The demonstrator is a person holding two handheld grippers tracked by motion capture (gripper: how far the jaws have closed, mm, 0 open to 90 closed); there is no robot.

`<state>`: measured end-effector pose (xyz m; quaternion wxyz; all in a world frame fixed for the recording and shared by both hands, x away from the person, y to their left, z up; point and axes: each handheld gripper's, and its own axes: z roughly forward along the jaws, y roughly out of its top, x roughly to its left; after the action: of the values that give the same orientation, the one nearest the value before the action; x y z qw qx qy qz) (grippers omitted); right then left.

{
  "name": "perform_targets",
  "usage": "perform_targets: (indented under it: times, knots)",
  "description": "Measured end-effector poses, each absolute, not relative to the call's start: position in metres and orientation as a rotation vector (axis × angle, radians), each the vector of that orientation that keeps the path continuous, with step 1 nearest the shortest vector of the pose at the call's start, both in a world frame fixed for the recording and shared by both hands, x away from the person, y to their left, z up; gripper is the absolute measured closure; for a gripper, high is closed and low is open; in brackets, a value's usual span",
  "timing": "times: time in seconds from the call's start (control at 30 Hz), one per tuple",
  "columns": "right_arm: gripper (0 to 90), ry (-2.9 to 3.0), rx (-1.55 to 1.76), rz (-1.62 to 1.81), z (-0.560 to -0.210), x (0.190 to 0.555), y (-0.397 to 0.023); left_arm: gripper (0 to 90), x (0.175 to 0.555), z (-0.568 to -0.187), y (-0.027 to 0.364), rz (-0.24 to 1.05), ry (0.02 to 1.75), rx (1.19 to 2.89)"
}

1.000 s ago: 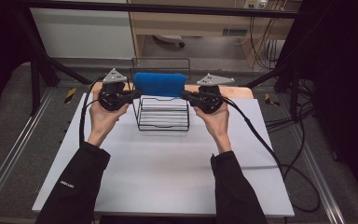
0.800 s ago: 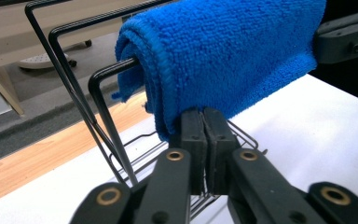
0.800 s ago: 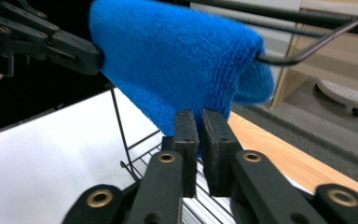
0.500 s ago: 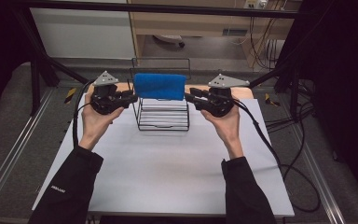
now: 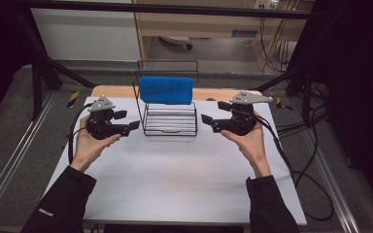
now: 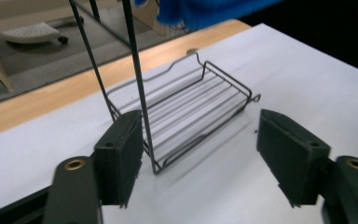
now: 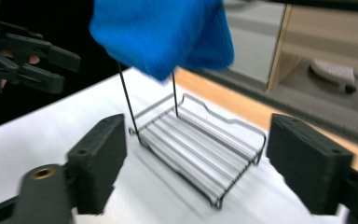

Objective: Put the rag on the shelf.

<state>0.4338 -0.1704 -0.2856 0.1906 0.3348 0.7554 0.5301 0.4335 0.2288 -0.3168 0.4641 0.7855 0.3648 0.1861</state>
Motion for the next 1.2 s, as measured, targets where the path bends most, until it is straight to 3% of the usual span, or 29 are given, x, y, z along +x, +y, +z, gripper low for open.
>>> perform_targets:
  times: [0.17,0.37,0.63,1.2]
  knots:
    - [11.7,2.132,0.973,1.481,-0.305,0.429,-0.181,19.3,0.424,-0.336,0.235,0.466,0.907,1.954]
    - [6.5,2.150,1.050,1.461,-0.332,0.422,-0.196,12.7,0.410,-0.361,0.240,0.462,0.929,1.973]
    - [1.7,2.202,1.100,1.408,-0.367,0.409,-0.207,11.9,0.397,-0.392,0.250,0.417,0.968,1.968]
    - [0.7,2.298,1.173,1.322,-0.430,0.381,-0.242,11.9,0.374,-0.431,0.271,0.421,0.974,2.005]
